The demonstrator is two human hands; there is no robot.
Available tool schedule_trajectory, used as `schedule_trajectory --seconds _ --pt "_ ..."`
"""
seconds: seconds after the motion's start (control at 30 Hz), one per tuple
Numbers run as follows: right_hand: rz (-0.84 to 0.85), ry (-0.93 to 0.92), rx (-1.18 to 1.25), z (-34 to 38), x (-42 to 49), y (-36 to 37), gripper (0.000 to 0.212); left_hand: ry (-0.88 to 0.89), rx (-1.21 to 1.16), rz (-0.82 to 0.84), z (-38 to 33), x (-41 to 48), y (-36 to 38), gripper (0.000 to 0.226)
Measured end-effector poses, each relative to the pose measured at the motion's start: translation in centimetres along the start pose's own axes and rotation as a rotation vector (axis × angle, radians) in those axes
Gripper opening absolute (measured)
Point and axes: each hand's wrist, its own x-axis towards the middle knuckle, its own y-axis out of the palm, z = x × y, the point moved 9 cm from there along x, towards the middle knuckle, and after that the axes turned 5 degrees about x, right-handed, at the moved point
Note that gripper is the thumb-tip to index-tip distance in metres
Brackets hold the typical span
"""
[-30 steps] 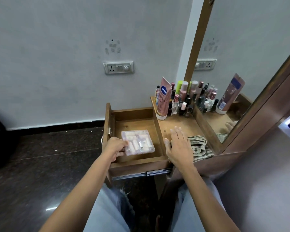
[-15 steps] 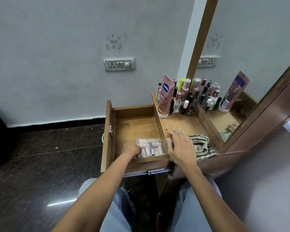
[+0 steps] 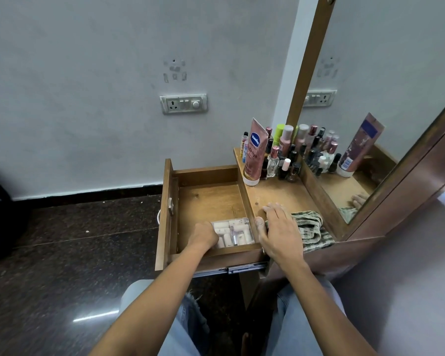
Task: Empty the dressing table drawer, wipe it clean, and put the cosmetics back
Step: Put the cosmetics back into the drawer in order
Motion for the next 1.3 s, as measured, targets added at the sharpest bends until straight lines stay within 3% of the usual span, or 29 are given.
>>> schedule_trajectory --seconds 0.1,0.17,0.27,0.37,0.47,0.53,0.67,0.83,1.07,1.17,1.3 --pt "0.022 0.006 -0.001 -0.2 0.1 0.3 0.063 0.048 0.086 0.017 0.0 -0.3 -0.9 0.022" --pt "0.045 0.021 0.020 -0.4 0.3 0.3 0.056 0.115 0.070 -0.083 -0.2 -0.9 -2.9 0.024" --pt "-0.037 0.070 0.190 -0.3 1.0 -1.8 0.057 0.192 -0.013 -0.433 0.8 -2.7 -8.1 0.026" --pt "-0.255 0.060 0.336 1.4 3.0 -6.5 0.052 0.252 0.044 -0.712 2.6 -3.8 -11.5 0.036" --pt "-0.488 0.016 0.455 3.3 6.5 -11.5 0.039 0.103 0.093 -0.710 5.6 -3.2 -12.0 0.050" --pt "-0.555 -0.004 0.426 4.4 9.2 -13.4 0.037 0.042 0.066 -0.653 7.1 -2.8 -11.3 0.055" --pt "-0.437 0.074 0.287 5.5 13.7 -13.1 0.044 0.005 -0.081 -0.518 8.7 -2.0 -8.6 0.056" --pt "-0.331 0.155 0.113 5.6 14.6 -11.0 0.027 -0.069 -0.184 -0.508 9.5 -1.8 -7.9 0.058" --pt "-0.354 -0.152 0.175 10.7 13.2 -12.1 0.022 -0.031 -0.223 -0.536 9.5 -1.6 -7.9 0.046" --pt "-0.131 -0.259 0.285 14.1 12.6 -9.4 0.020 -0.007 -0.258 -0.561 9.6 -1.7 -8.0 0.039" --pt "0.199 -0.184 0.327 14.9 12.2 -0.5 0.018 -0.028 -0.278 -0.583 9.8 -2.2 -8.4 0.043"
